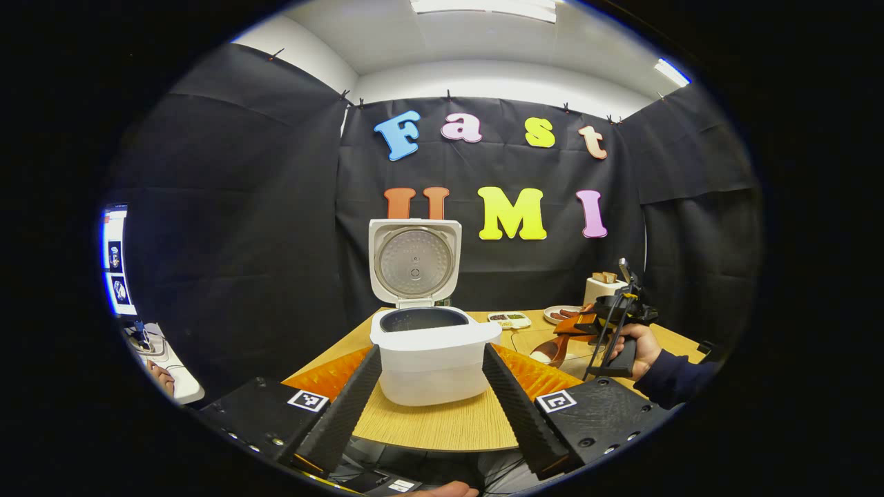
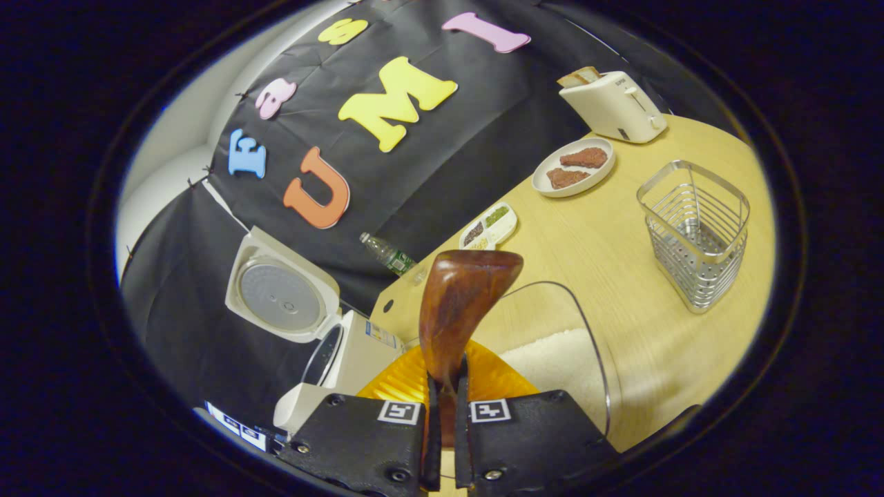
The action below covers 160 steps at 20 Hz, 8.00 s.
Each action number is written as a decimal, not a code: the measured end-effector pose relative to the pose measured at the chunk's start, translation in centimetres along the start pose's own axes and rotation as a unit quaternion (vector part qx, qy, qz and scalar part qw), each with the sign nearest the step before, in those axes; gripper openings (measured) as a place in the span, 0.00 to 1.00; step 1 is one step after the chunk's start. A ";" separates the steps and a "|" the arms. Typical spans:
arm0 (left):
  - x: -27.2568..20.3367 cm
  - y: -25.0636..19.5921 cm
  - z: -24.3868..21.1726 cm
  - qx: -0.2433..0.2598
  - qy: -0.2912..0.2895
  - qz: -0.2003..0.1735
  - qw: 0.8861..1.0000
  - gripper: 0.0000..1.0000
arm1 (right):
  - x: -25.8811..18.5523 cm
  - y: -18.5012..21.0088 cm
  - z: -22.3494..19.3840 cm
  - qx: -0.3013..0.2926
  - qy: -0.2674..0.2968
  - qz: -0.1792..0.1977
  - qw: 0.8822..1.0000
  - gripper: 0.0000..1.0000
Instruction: Close the left gripper, press the button to open the rice cooker; take a wooden spoon from the chopstick holder with the right hand, scoop a spoonful of rice and pour it into the rice cooker, then put the wooden spoon back into the chopstick holder.
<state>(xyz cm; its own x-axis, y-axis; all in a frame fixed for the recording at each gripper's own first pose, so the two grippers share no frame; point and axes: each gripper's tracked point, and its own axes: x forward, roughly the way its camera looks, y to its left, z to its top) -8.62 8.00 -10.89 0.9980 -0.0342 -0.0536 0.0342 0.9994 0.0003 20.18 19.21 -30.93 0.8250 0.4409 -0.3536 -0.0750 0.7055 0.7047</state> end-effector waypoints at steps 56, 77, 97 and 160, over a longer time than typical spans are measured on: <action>-4.2 7.9 -0.1 -0.027 -0.038 0.036 0.998 0.94 | 11.2 26.1 -3.0 -0.321 -0.095 0.065 0.940 0.13; -3.8 5.7 -0.1 -0.024 -0.032 0.021 0.999 0.94 | 7.1 30.2 -7.3 -0.583 -0.173 0.083 0.789 0.13; -0.5 -2.0 1.5 -0.016 -0.039 -0.002 0.999 0.94 | -12.2 13.8 7.3 -0.450 -0.196 -0.010 0.872 0.14; 41.6 7.1 18.6 0.034 -0.050 0.094 0.994 0.93 | -24.5 3.5 14.7 -0.397 -0.275 -0.098 0.870 1.00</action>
<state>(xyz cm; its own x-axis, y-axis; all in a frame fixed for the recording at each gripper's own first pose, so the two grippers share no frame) 34.12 13.59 5.49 0.9872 0.1506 0.0533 -0.1540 0.9857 0.0678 7.97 2.69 -10.79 0.9925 0.0903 0.0819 -0.0855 0.9945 -0.0602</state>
